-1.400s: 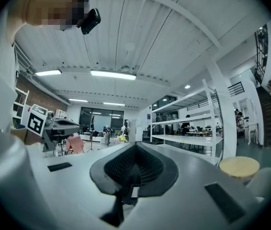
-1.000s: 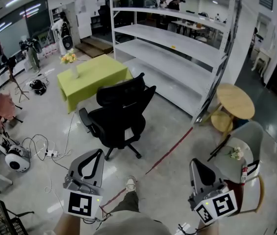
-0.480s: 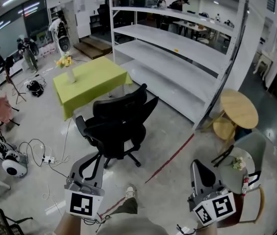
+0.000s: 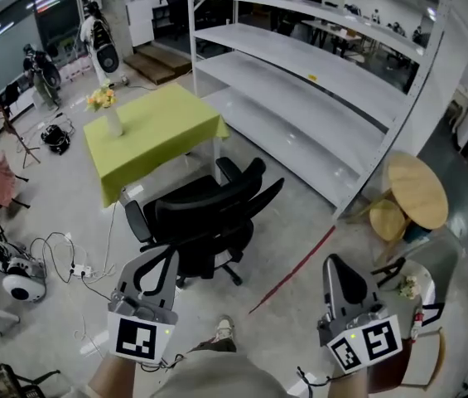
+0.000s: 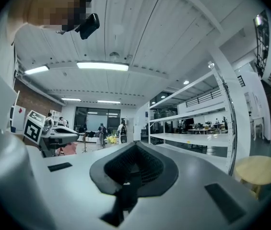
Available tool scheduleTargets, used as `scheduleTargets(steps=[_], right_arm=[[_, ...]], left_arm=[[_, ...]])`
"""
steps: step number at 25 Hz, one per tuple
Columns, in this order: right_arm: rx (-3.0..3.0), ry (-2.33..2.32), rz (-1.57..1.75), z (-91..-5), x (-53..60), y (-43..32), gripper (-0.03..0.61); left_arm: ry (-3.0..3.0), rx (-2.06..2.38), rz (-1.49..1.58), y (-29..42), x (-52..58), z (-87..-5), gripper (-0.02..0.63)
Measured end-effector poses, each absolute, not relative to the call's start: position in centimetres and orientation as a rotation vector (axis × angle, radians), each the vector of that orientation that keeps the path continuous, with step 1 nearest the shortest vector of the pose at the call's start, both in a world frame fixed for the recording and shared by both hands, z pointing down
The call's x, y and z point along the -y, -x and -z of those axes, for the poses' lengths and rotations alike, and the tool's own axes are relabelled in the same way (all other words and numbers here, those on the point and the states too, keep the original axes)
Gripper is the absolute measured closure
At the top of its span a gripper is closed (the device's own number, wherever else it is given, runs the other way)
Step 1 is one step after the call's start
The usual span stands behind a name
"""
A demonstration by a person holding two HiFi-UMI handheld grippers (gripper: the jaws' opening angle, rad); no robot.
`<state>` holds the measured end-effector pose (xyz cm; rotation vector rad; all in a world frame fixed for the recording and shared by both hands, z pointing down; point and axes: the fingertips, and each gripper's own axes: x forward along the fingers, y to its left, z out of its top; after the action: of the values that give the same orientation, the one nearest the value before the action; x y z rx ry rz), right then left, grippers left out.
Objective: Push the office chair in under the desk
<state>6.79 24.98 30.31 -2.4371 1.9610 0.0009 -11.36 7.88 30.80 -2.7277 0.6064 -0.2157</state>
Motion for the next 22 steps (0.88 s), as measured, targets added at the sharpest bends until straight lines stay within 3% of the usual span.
scheduleTargets(steps=[8, 22], right_arm=[[-2.009, 2.476, -0.025, -29.7, -16.2, -10.2, 0.572], [-2.203, 2.478, 0.007, -31.4, -7.9, -14.4, 0.572]], left_arm=[[2.767, -0.616, 0.208, 8.5, -0.1, -30.8, 0.606], [2.755, -0.783, 0.249, 9.6, 6.5, -31.8, 0.606]])
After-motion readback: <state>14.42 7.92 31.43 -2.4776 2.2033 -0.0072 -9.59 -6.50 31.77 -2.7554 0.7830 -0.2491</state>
